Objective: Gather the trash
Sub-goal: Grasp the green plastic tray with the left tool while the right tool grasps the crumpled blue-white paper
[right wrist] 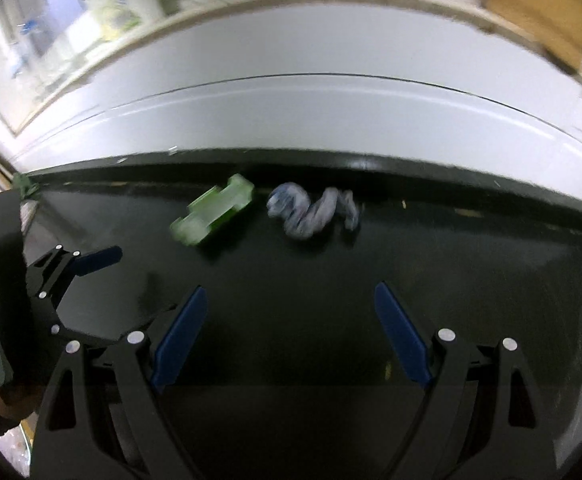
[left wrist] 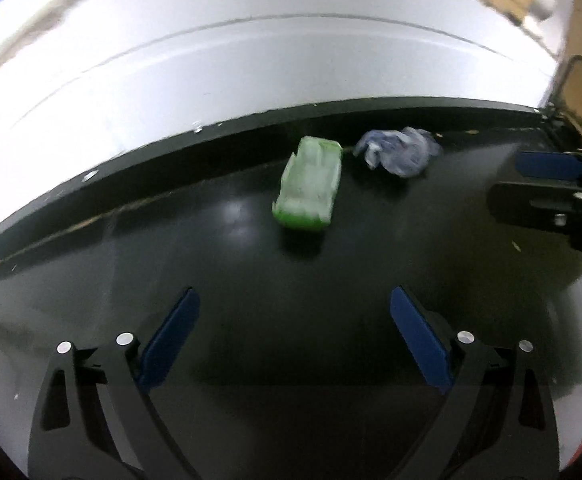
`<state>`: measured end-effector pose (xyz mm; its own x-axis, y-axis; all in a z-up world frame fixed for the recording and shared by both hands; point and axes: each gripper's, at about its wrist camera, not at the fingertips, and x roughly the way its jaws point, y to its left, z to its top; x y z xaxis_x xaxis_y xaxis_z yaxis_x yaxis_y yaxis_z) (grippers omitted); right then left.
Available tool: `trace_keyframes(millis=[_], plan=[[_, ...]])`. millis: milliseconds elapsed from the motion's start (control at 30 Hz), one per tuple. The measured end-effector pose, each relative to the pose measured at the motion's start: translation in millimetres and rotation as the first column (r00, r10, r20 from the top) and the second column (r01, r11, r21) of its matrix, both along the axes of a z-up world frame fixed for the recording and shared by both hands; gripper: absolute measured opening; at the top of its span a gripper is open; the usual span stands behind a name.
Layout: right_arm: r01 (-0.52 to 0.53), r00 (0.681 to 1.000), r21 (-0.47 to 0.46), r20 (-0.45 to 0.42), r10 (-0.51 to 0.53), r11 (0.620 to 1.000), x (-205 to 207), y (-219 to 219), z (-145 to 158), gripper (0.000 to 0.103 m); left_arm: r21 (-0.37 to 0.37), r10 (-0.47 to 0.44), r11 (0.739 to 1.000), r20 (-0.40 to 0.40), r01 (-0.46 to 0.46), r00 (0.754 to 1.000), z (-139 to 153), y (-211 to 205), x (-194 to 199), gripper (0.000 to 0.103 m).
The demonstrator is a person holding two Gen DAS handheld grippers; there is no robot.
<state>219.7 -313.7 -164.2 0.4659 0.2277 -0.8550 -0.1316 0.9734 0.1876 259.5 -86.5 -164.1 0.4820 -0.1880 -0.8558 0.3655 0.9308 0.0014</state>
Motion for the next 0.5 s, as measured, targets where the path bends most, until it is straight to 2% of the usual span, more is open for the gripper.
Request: trace_keyframes(millis=[233,300,333,400,467,500], plan=[[-0.016,0.999,-0.014,-0.034,0.015,1.0,67,0,-36,0.081,0.004,-0.002,1.0,0.003,0.002,1.0,-16,-14,51,0.084],[-0.027,0.999,-0.021,-0.037,0.026,0.999,75,1,-42,0.072,0.011,-0.015,1.0,0.027,0.015,1.0,-16,-18,58,0.078],[-0.031,0.999,-0.027,-0.034,0.03,0.999,77,1,-44,0.07,0.008,-0.02,1.0,0.032,0.02,0.999,-15,-19,60,0.071],[-0.039,0.999,-0.03,-0.035,0.038,0.999,78,1,-47,0.054,0.004,-0.03,1.0,0.039,0.03,0.999,-12,-21,64,0.059],[-0.048,0.998,-0.025,-0.034,0.047,0.999,76,1,-47,0.041,0.001,-0.053,0.999,0.041,0.053,0.998,-9,-25,65,0.04],[-0.052,0.998,-0.024,-0.031,0.051,0.998,74,2,-46,0.037,0.001,-0.063,0.998,0.034,0.063,0.997,-8,-27,64,0.038]])
